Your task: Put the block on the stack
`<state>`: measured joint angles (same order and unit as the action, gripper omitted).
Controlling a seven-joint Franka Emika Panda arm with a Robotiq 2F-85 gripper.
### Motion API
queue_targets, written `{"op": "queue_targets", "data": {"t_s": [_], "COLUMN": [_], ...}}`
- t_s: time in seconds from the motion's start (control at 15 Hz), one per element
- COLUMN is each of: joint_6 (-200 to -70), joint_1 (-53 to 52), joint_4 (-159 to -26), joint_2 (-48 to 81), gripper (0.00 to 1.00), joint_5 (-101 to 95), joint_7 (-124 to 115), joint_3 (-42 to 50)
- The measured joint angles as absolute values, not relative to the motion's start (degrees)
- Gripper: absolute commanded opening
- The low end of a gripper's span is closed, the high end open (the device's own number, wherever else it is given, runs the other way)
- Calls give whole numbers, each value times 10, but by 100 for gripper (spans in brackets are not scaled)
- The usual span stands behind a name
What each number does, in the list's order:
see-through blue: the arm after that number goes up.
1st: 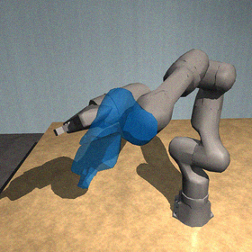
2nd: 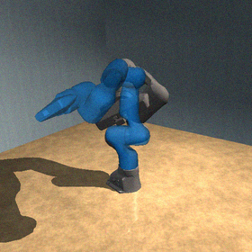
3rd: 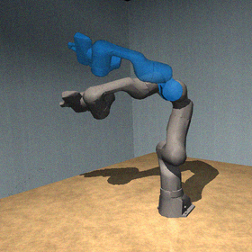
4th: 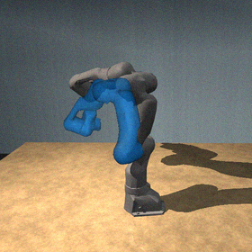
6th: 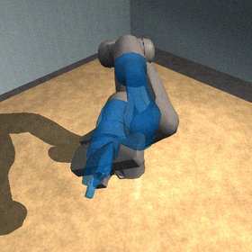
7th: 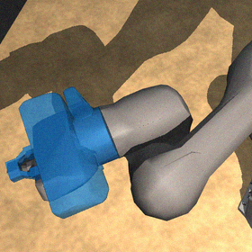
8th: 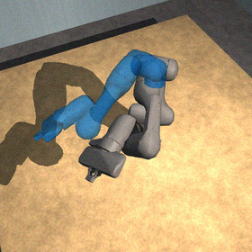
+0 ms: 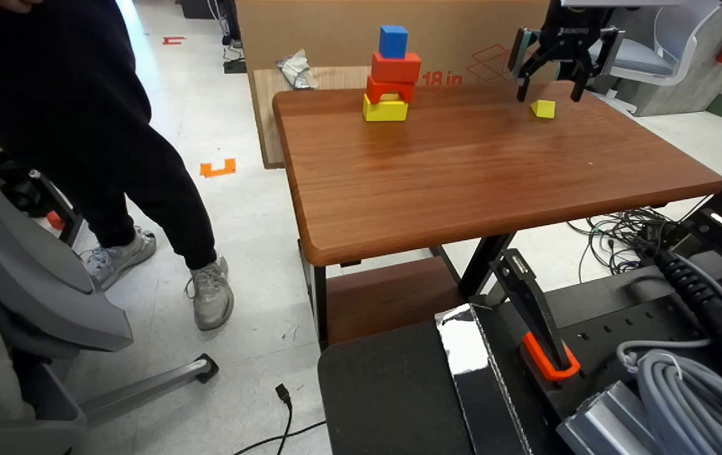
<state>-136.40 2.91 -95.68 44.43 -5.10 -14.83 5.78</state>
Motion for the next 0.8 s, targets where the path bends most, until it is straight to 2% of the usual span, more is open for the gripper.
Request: {"op": "queue_targets", "data": {"t_s": [0.07,0.53,0.6,0.8], "joint_6": [-1363,-1361,-1361,-1361], "joint_1": [29,29,29,30], "joint_4": [-954,-942,-942,-944], "joint_2": [447,458,458,452], "gripper": [65,12,8,8], "joint_5": [-51,-51,-51,-49], "joint_7": [-148,-148,-148,-130], "joint_3": [58,58,58,56]}}
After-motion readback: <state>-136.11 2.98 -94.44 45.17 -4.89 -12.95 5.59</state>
